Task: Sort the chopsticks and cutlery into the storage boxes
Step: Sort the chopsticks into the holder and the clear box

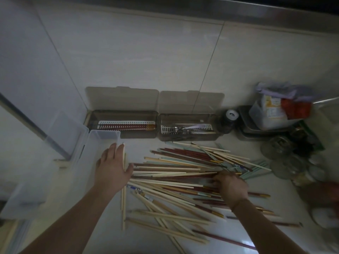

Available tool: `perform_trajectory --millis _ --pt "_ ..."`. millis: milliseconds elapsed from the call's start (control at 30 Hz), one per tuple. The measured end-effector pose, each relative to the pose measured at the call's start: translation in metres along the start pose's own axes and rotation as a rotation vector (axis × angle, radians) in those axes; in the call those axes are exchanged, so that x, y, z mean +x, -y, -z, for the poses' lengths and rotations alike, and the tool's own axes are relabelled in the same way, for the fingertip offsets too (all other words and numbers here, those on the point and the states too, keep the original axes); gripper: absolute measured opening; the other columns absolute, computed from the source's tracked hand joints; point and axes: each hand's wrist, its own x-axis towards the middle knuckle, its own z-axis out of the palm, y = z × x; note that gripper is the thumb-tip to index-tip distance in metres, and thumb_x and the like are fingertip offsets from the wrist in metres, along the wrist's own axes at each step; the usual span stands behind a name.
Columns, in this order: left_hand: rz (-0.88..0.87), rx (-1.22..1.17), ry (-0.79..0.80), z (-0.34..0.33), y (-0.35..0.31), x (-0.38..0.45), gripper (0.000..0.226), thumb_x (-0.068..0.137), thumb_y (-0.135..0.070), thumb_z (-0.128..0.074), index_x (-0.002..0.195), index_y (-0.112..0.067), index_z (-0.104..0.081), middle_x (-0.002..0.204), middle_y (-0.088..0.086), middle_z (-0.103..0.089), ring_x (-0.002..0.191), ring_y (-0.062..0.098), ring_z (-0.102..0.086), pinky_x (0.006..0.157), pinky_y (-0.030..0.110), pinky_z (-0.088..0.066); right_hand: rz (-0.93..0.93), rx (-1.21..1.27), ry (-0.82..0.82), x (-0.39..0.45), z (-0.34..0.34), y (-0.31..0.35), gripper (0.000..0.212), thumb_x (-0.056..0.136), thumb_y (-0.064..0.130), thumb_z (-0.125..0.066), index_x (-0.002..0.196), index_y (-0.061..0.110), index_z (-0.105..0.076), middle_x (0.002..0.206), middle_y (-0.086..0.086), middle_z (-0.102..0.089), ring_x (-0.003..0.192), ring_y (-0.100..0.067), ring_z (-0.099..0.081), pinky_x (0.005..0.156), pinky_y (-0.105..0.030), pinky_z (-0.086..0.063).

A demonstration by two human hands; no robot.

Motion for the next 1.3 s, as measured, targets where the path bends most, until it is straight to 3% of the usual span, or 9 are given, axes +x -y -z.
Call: perform_trajectory --millis 200,400,533,600,700,833,933,1100,1300 --pt "-0.012 0.013 -0.009 0.0 0.001 -0.001 0.075 0.084 -0.048 -0.06 0.148 -0.022 -0.031 0.154 0.014 -0.028 0.138 0.035 -0.029 0.105 0.049 -0.035 0.062 -0.021 0.054 0.009 -0.007 -0.004 0.017 0.094 0.031 -0.051 0.107 0.032 -0.061 0.124 0.009 -0.052 0.115 -0.017 -0.047 0.087 -0.028 -0.044" --pt "-0.01 0.038 0.008 0.0 0.001 0.0 0.073 0.085 -0.049 -0.058 0.149 -0.027 -0.03 0.155 0.012 -0.025 0.138 0.034 -0.027 0.106 0.047 -0.034 0.134 0.062 -0.008 0.009 -0.008 -0.017 0.004 0.086 0.025 -0.061 0.087 0.029 -0.06 0.104 0.006 -0.059 0.103 -0.022 -0.052 0.081 -0.032 -0.039" --pt "-0.017 0.04 -0.002 0.0 0.001 -0.001 0.073 0.084 -0.048 -0.061 0.148 -0.025 -0.033 0.153 0.013 -0.028 0.137 0.035 -0.03 0.104 0.048 -0.036 0.17 0.178 -0.073 0.016 -0.002 -0.023 0.018 0.08 0.012 -0.068 0.079 0.027 -0.059 0.083 0.003 -0.062 0.087 -0.024 -0.055 0.073 -0.033 -0.037" --pt "-0.018 0.034 -0.005 0.0 0.002 0.0 0.073 0.084 -0.047 -0.062 0.147 -0.024 -0.035 0.153 0.014 -0.029 0.136 0.036 -0.031 0.104 0.049 -0.036 0.205 0.371 -0.1 0.022 0.005 -0.024 0.02 0.079 0.0 -0.069 0.079 0.019 -0.063 0.079 -0.002 -0.063 0.08 -0.022 -0.057 0.072 -0.033 -0.044" --pt "-0.015 0.026 -0.009 -0.001 0.002 0.0 0.073 0.083 -0.047 -0.063 0.147 -0.024 -0.036 0.152 0.014 -0.031 0.136 0.036 -0.032 0.103 0.05 -0.037 0.216 0.747 -0.096 0.032 0.025 -0.029 0.032 0.08 -0.015 -0.063 0.076 0.017 -0.06 0.074 -0.003 -0.061 0.07 -0.009 -0.056 0.067 -0.019 -0.044" --pt "-0.014 0.026 -0.005 -0.003 0.003 0.0 0.072 0.083 -0.049 -0.062 0.146 -0.024 -0.036 0.152 0.013 -0.031 0.136 0.036 -0.032 0.104 0.05 -0.037 0.053 0.737 -0.241 0.068 0.051 -0.031 0.02 0.088 -0.002 -0.061 0.089 0.017 -0.068 0.085 -0.001 -0.068 0.074 -0.002 -0.059 0.068 -0.006 -0.041" --pt "-0.006 0.019 -0.003 -0.002 0.003 -0.001 0.072 0.083 -0.048 -0.063 0.146 -0.025 -0.037 0.152 0.013 -0.031 0.137 0.036 -0.031 0.106 0.05 -0.035 0.011 0.566 -0.302 0.107 0.065 -0.021 0.019 0.092 0.005 -0.056 0.1 0.012 -0.071 0.096 -0.012 -0.07 0.087 -0.029 -0.061 0.078 -0.033 -0.05" --pt "-0.007 0.0 0.002 0.001 0.002 -0.002 0.071 0.084 -0.047 -0.063 0.146 -0.025 -0.038 0.152 0.014 -0.031 0.137 0.035 -0.031 0.108 0.049 -0.033 -0.097 0.325 -0.109 0.162 0.064 0.008 0.027 0.096 0.02 -0.045 0.111 0.03 -0.065 0.109 -0.012 -0.064 0.11 -0.036 -0.043 0.095 -0.044 -0.034" --pt "0.0 -0.016 0.0 0.005 -0.001 -0.004 0.07 0.082 -0.049 -0.053 0.146 -0.022 -0.039 0.15 0.014 -0.033 0.136 0.036 -0.032 0.108 0.049 -0.033 -0.082 0.247 0.033 0.2 0.039 0.028 0.02 0.091 0.039 -0.051 0.108 0.039 -0.061 0.116 -0.005 -0.062 0.115 -0.033 -0.04 0.094 -0.044 -0.03"
